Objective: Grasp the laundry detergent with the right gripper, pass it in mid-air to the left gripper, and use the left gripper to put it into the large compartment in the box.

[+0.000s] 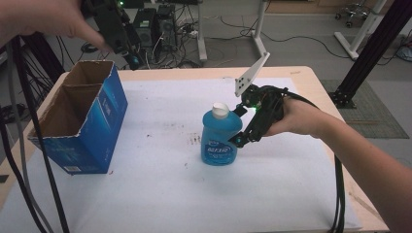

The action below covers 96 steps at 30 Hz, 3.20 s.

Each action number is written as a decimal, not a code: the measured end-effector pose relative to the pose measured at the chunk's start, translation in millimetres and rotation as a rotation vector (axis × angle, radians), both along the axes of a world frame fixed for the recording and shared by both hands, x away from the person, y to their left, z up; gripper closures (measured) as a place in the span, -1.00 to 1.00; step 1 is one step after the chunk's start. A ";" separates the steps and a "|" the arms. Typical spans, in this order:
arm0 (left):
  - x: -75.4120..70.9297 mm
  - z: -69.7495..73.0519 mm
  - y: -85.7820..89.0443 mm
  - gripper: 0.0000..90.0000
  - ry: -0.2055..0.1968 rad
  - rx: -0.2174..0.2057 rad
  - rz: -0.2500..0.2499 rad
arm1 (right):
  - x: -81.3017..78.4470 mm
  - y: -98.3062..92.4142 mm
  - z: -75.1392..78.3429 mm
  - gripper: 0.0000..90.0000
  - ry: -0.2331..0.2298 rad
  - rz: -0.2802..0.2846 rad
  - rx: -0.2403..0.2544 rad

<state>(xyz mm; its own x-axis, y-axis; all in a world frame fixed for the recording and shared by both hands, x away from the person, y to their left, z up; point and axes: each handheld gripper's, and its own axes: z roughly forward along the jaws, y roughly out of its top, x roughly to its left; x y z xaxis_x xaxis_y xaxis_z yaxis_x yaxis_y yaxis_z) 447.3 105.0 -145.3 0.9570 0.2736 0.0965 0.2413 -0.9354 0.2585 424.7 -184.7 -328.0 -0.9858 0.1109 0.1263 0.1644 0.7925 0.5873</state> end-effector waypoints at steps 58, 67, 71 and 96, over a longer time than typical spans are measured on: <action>-0.5 -0.5 1.0 -0.54 0.005 0.005 0.004 | -2.1 8.5 -10.4 -0.27 -0.031 0.011 -0.007; -0.5 -0.9 0.8 -0.54 0.005 0.003 0.002 | -2.5 9.1 -12.8 -0.18 -0.030 0.021 -0.006; -1.2 -2.7 0.2 -0.54 0.009 0.005 -0.002 | -3.0 9.2 -15.5 -0.10 -0.030 0.022 0.002; -7.1 1.6 -5.5 -0.54 0.011 -0.039 -0.034 | -2.6 4.6 -1.1 0.02 -0.042 0.020 0.058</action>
